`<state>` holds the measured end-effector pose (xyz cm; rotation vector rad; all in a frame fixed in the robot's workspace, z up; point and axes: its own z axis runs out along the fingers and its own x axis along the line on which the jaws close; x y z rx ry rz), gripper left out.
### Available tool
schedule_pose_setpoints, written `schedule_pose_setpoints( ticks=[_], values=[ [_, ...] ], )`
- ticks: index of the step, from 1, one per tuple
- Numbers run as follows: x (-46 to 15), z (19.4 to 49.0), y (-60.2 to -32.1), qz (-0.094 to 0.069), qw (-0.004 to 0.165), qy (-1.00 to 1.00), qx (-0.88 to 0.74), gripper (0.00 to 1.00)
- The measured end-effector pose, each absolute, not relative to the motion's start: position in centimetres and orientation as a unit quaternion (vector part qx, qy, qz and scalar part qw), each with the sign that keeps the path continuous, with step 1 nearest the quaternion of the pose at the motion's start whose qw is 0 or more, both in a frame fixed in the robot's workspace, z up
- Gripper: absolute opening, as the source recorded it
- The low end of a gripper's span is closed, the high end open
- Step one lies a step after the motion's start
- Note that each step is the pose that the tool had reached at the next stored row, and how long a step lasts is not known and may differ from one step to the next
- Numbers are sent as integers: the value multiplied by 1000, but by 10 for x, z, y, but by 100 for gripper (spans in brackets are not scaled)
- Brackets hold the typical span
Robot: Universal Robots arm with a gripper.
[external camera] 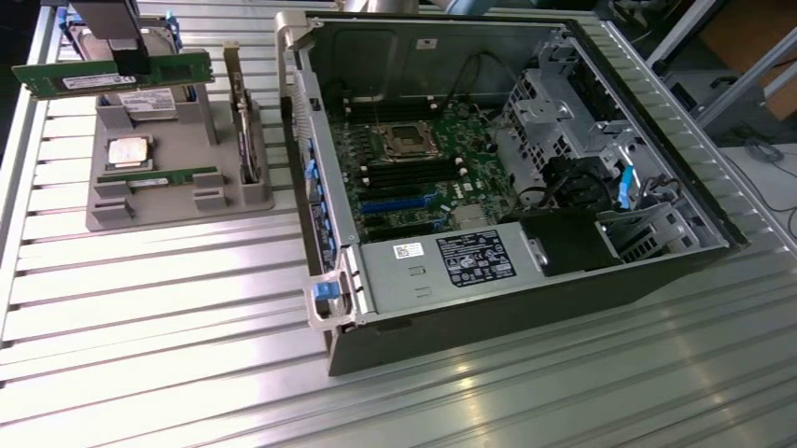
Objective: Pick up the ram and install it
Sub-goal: 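Pick up the ram and move it above insertion slot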
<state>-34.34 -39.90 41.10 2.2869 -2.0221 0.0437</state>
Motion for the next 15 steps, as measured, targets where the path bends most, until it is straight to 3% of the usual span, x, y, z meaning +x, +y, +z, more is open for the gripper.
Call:
schedule_pose_setpoints(
  ticks=[15],
  values=[
    [-326,411,-399,17,48,-662,748,14]
  ],
)
